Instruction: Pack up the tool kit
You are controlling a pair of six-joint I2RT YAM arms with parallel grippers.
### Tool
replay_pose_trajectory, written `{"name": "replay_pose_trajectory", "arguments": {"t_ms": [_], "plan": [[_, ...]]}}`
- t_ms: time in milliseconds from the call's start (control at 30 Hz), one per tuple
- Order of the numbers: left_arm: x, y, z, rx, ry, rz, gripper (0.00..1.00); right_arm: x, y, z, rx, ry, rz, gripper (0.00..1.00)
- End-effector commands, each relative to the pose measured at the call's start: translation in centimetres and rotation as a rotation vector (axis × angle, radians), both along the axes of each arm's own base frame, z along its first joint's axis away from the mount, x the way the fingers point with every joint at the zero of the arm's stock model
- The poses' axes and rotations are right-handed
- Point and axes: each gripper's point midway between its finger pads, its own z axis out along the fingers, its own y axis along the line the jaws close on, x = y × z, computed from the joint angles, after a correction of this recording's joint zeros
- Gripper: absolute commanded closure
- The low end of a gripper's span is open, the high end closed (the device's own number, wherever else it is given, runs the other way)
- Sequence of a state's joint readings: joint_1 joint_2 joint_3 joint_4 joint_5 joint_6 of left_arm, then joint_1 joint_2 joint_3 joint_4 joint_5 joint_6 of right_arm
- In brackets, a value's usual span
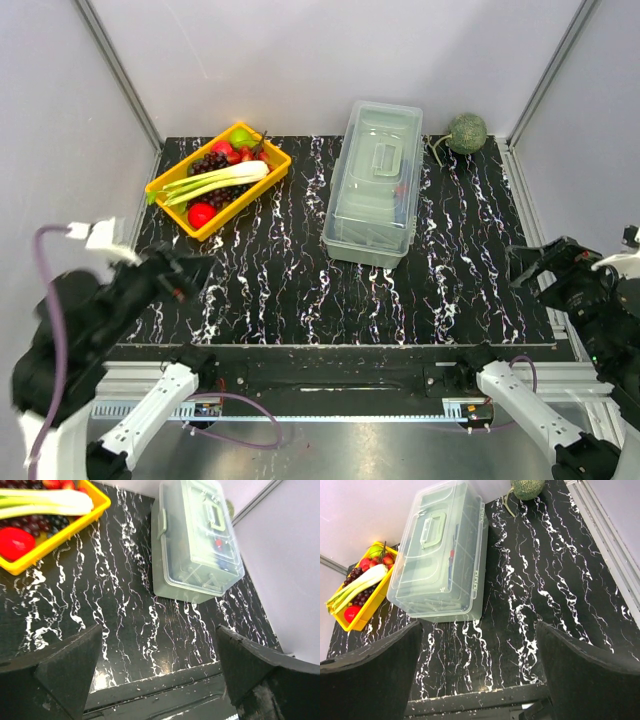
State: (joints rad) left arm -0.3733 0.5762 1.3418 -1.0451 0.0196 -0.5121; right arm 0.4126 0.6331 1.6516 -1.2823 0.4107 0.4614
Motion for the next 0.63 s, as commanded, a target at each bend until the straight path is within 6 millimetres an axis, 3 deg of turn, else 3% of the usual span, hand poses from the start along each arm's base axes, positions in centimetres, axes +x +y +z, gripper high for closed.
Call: {"name": "replay_pose_trajectory", "arguments": {"t_ms": [0, 200, 367, 600], "plan": [[-5.1, 3.5, -0.4, 0.07, -0.001, 0.051, 0.01, -2.6, -1.5, -0.1, 0.024, -0.005, -0.03, 0.01], [-7.9, 3.7, -1.4, 0.02, -0.033, 0.017, 0.01, -4.2, -1.5, 0.1, 0.06, -0.012, -0.006, 0.01], [-8.3, 4.4, -2.3, 0.044, -0.014, 0.043, 0.01, -4.7, -1.5, 0.3, 0.082, -0.024, 0.003, 0.01], [-8.4, 3.1, -2.4, 0.034, -0.018, -0.03, 0.01, -4.6, -1.2, -0.2, 0.09, -0.015, 0.01, 0.01]]}}
